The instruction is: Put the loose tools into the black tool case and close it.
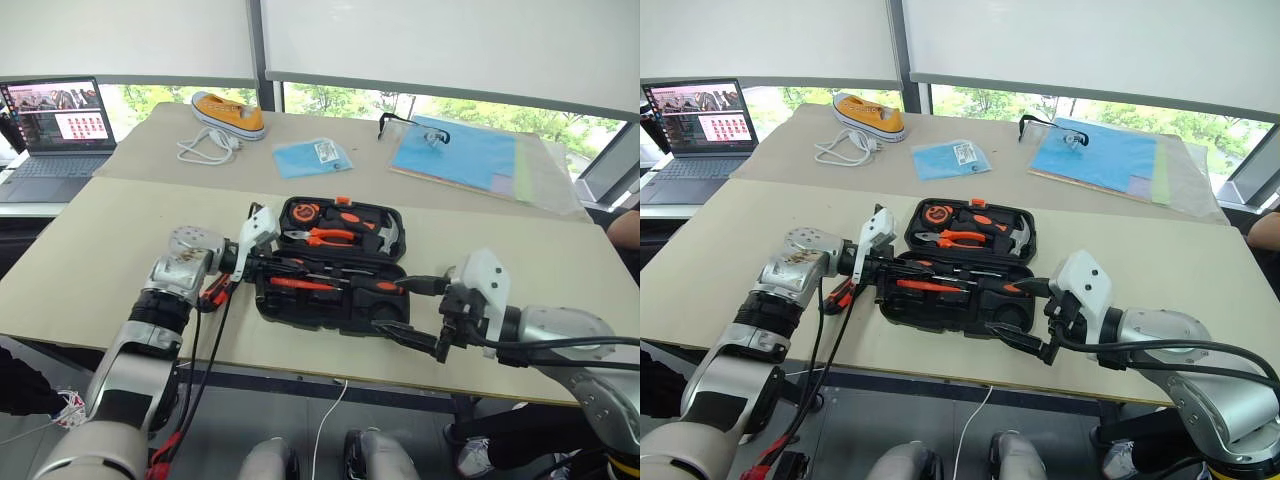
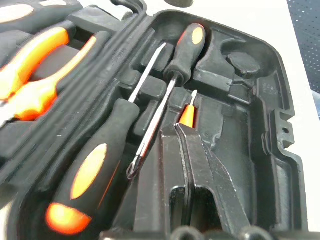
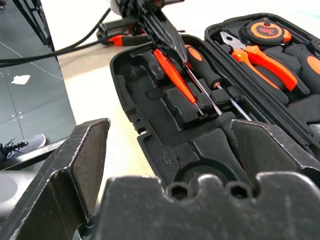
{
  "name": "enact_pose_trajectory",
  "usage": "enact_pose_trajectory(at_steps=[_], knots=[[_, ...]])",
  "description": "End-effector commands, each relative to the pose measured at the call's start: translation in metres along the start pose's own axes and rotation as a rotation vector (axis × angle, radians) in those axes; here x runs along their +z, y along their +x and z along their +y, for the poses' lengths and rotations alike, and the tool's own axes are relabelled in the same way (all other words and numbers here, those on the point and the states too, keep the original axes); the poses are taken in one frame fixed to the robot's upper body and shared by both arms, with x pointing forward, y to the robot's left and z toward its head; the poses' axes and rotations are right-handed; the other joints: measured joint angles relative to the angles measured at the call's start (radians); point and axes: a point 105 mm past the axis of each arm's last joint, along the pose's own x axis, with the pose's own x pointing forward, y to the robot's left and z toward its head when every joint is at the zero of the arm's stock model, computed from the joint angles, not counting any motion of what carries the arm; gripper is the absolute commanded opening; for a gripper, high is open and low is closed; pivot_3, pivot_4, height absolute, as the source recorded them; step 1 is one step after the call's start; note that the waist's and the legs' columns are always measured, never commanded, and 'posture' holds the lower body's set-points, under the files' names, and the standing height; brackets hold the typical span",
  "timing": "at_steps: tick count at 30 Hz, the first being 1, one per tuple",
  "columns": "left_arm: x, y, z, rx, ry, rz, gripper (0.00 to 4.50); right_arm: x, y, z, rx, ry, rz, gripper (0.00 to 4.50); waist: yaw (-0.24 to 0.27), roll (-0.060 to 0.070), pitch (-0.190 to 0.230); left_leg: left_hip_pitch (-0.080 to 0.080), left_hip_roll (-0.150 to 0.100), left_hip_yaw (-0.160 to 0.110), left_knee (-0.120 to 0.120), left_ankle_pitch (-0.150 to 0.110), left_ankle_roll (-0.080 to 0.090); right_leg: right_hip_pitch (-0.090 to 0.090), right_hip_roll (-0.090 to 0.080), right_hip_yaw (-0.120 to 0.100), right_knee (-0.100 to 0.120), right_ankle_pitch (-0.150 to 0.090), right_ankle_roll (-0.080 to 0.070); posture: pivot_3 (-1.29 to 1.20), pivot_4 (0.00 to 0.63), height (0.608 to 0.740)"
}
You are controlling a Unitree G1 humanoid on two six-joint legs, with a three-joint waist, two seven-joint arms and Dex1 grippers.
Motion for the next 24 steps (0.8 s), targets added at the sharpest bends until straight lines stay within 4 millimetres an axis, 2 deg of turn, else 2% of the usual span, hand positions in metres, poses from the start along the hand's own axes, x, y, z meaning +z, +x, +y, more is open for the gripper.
enact_pose_trajectory(at_steps=[1,6,11,14,16,18,19,20,21,22,24], knots=[[-0.021,0.003,-0.004,0.016,0.038,0.065,0.03,0.007,-0.002,0.000,-0.019,-0.033,-0.029,4.50,-0.001,0.000,0.000,0.000,0.000,0.000,0.000,0.000,0.000,0.000,0.000,0.000,0.000,0.000,0.000,0.00,0.150,0.718],[-0.017,-0.005,0.001,0.059,0.024,0.024,0.03,0.005,-0.003,0.000,-0.021,-0.030,-0.026,4.50,0.000,0.000,-0.001,0.002,0.001,0.000,0.000,0.000,0.000,0.002,-0.001,0.001,0.000,-0.001,0.002,0.00,0.150,0.718],[0.006,-0.012,0.007,0.079,0.010,-0.072,0.03,0.005,-0.002,0.000,-0.015,-0.029,-0.025,4.50,-0.003,0.000,-0.001,0.002,0.001,0.000,0.000,0.000,0.000,0.002,-0.001,0.002,0.001,-0.003,0.006,0.00,0.150,0.718],[0.010,-0.018,0.006,0.093,0.023,-0.081,0.03,0.005,-0.001,0.000,-0.010,-0.032,-0.025,4.50,-0.002,0.000,-0.001,0.002,0.001,0.000,0.000,0.000,0.000,0.001,-0.001,0.002,0.001,-0.003,0.005,0.00,0.150,0.718],[0.012,-0.031,0.008,0.142,0.023,-0.088,0.03,0.007,0.000,0.000,-0.003,-0.039,-0.031,4.50,-0.003,0.000,-0.001,0.001,0.001,0.000,0.000,0.000,0.000,0.001,-0.001,0.001,0.001,-0.001,0.002,0.00,0.150,0.718],[0.017,-0.051,0.010,0.218,-0.001,-0.116,0.03,0.011,0.002,-0.001,0.015,-0.041,-0.042,4.50,-0.006,0.000,-0.001,0.001,0.001,0.000,0.000,0.000,0.000,0.001,-0.001,0.002,0.001,0.000,0.000,0.00,0.150,0.718],[0.019,-0.057,0.009,0.241,-0.009,-0.125,0.52,0.012,0.003,-0.001,0.023,-0.040,-0.045,4.50,-0.008,0.000,-0.001,0.001,0.001,0.000,0.000,0.000,0.000,0.000,-0.001,0.002,0.000,0.000,0.000,0.00,0.150,0.718],[0.019,-0.064,0.008,0.265,-0.020,-0.132,0.72,0.013,0.003,-0.001,0.033,-0.040,-0.048,4.50,-0.007,0.000,-0.001,0.001,0.001,0.000,0.000,0.000,0.000,0.000,0.000,0.002,0.000,0.000,0.000,0.00,0.150,0.718],[0.016,-0.082,0.005,0.331,-0.039,-0.140,1.19,0.015,0.005,-0.001,0.056,-0.038,-0.053,4.50,-0.005,0.000,0.000,0.001,0.001,-0.001,0.000,0.000,0.000,0.000,-0.001,0.001,0.000,0.000,0.000,0.00,0.150,0.718],[0.010,-0.101,-0.001,0.404,-0.059,-0.137,1.48,0.017,0.008,-0.001,0.085,-0.039,-0.058,4.50,-0.007,0.000,0.000,0.001,0.001,-0.001,-0.001,0.000,0.000,0.000,-0.001,0.001,0.000,0.000,0.000,0.00,0.150,0.718],[-0.002,-0.129,-0.016,0.518,-0.087,-0.107,2.28,0.019,0.013,-0.001,0.130,-0.043,-0.061,4.50,-0.022,0.000,0.000,0.003,0.001,0.000,-0.003,0.000,0.000,0.000,-0.001,0.003,-0.001,0.000,0.000,0.00,0.150,0.718]])
